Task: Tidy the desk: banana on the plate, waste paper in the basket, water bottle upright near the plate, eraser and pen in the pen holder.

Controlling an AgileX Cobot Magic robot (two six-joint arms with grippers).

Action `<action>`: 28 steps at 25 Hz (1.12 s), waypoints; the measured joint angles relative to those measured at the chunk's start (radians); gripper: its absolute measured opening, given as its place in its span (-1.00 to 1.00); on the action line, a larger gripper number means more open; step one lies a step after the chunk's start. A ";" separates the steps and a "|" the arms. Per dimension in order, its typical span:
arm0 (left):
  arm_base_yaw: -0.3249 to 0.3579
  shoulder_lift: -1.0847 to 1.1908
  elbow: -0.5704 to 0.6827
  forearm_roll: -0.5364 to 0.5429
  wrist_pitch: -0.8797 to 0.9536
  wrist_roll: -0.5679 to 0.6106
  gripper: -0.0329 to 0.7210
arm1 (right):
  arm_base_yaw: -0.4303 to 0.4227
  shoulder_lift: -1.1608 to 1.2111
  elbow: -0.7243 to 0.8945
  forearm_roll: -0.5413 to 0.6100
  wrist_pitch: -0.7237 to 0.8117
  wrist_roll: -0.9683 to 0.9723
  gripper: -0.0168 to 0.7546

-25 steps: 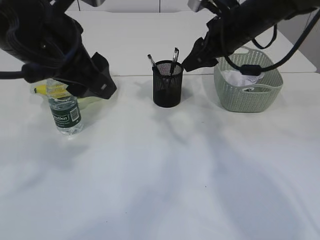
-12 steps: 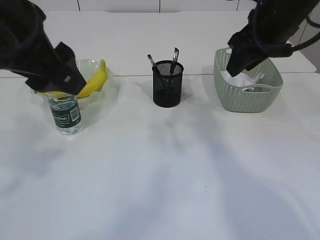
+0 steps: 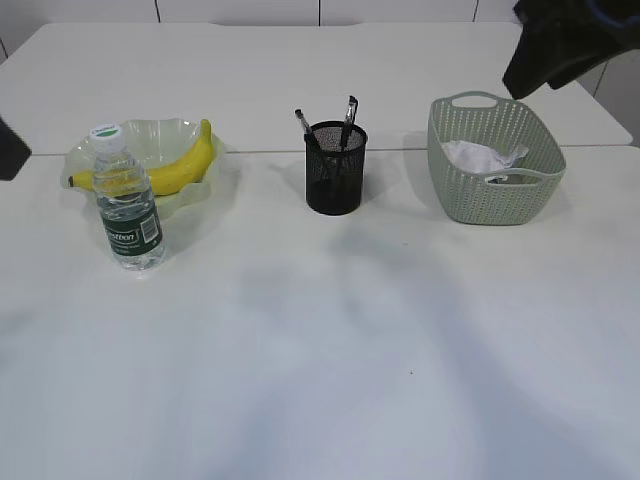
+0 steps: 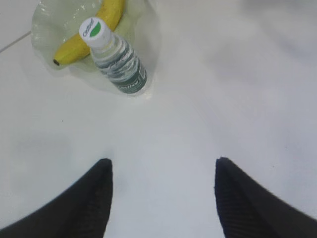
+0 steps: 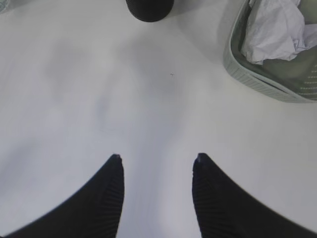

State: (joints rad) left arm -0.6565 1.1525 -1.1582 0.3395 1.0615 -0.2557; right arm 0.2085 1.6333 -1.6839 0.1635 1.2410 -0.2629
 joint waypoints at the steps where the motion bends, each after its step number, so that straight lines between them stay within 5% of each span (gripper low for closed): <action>1: 0.000 -0.023 0.018 0.003 0.007 -0.008 0.32 | 0.000 -0.024 0.014 -0.002 0.000 0.000 -0.06; 10: 0.000 -0.313 0.158 0.022 0.020 -0.057 0.32 | 0.000 -0.287 0.287 -0.033 -0.010 0.017 -0.07; 28: 0.000 -0.778 0.161 0.046 0.204 -0.074 0.31 | 0.000 -0.919 0.739 -0.040 -0.119 0.019 -0.07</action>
State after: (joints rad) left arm -0.6565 0.3748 -0.9968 0.3855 1.2652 -0.3296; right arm 0.2085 0.7140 -0.9449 0.1239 1.1223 -0.2437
